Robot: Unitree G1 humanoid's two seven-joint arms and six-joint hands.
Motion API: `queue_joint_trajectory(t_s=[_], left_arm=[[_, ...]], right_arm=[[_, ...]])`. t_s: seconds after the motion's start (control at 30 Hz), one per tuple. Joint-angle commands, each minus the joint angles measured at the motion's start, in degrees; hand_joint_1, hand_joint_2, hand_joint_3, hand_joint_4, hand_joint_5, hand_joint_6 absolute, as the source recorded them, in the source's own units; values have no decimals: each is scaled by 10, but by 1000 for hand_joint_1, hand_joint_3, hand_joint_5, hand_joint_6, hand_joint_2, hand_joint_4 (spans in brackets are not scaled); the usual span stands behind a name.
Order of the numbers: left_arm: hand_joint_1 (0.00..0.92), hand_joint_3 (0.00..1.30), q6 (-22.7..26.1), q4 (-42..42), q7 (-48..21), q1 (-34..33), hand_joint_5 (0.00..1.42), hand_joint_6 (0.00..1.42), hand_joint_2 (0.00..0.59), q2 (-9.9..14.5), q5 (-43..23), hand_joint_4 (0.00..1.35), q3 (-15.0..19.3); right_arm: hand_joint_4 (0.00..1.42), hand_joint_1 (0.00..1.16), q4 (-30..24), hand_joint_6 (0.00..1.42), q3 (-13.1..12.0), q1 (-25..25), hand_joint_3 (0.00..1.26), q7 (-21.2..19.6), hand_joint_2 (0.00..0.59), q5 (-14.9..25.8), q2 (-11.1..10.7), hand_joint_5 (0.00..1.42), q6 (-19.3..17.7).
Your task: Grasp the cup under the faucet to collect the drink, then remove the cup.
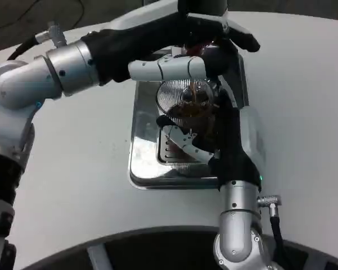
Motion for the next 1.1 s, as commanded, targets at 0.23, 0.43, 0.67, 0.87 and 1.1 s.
queue_joint_trajectory(t_s=[0.23,0.43,0.67,0.87,1.1], left_arm=[[0,293,-8,0,-8,29,320,214,142,-2,-23,250,28],[0,306,-14,-15,6,32,359,239,142,-12,-51,282,58],[0,317,-21,-39,24,37,406,297,131,-29,-85,331,96],[0,317,-21,-58,44,25,430,324,132,-44,-113,345,127],[0,338,-13,-73,43,24,455,342,131,-42,-125,363,138]], right_arm=[[438,746,29,376,2,-14,306,-19,239,5,38,517,1],[473,757,35,410,3,-14,354,-35,250,2,40,550,-5],[516,760,43,452,4,-15,394,-53,251,-2,39,590,-14],[546,760,56,479,1,-21,426,-65,251,-2,40,617,-22],[605,760,59,533,0,-24,478,-77,251,-3,41,676,-27]])
